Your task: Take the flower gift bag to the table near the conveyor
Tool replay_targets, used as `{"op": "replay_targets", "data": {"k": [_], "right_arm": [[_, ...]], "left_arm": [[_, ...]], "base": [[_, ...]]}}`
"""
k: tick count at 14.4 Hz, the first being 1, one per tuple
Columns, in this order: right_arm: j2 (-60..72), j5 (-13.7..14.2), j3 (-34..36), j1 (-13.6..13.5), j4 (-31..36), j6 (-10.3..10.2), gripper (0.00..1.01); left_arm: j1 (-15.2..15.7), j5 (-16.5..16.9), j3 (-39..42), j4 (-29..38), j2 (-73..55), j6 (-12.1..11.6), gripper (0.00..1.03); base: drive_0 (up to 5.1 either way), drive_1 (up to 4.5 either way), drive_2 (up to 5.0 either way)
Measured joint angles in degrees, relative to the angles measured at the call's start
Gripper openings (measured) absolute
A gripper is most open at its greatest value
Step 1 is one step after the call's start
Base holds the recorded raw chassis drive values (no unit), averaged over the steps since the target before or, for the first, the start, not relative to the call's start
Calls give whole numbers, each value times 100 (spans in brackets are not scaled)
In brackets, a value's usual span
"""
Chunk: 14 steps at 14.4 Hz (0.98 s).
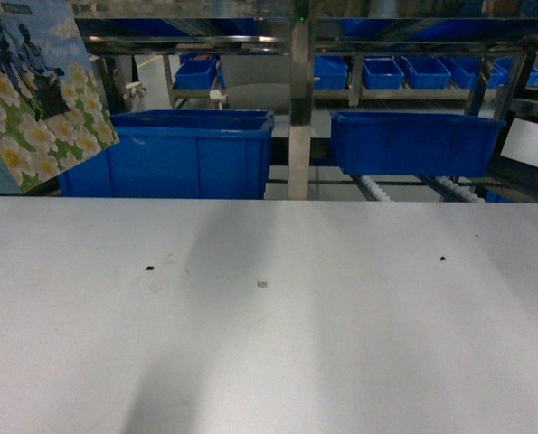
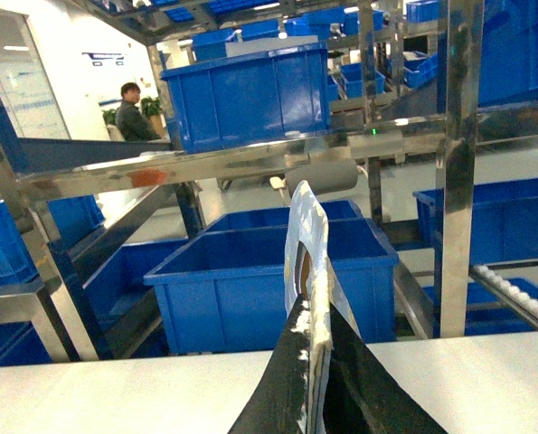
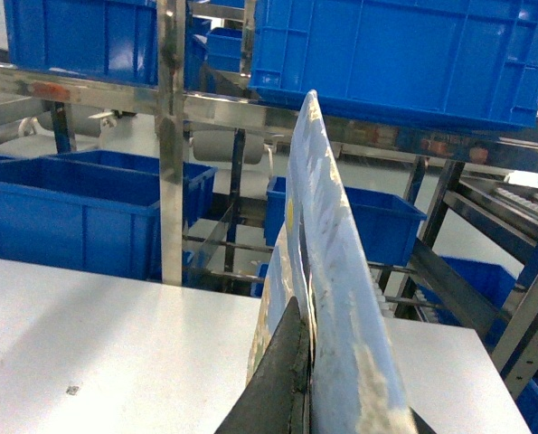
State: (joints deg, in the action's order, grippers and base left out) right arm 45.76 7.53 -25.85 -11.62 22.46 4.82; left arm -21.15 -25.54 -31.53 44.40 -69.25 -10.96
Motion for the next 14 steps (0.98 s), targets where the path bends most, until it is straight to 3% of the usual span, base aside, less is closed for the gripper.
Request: {"op": "replay_targets", "data": {"k": [6,12,14], "right_arm": [[-11,-4,0,0,24,0,2],[22,-4,0,0,22,0,2],[289,-232,4,190,450,22,2]], "left_arm": [[-7,-2,0,17,13,0,2],[-2,-9,0,24,-33,0,2],[-2,0,0,15,-33,0,2]], "base": [[2,430,-427],[1,28,-26],[0,0,0]]}}
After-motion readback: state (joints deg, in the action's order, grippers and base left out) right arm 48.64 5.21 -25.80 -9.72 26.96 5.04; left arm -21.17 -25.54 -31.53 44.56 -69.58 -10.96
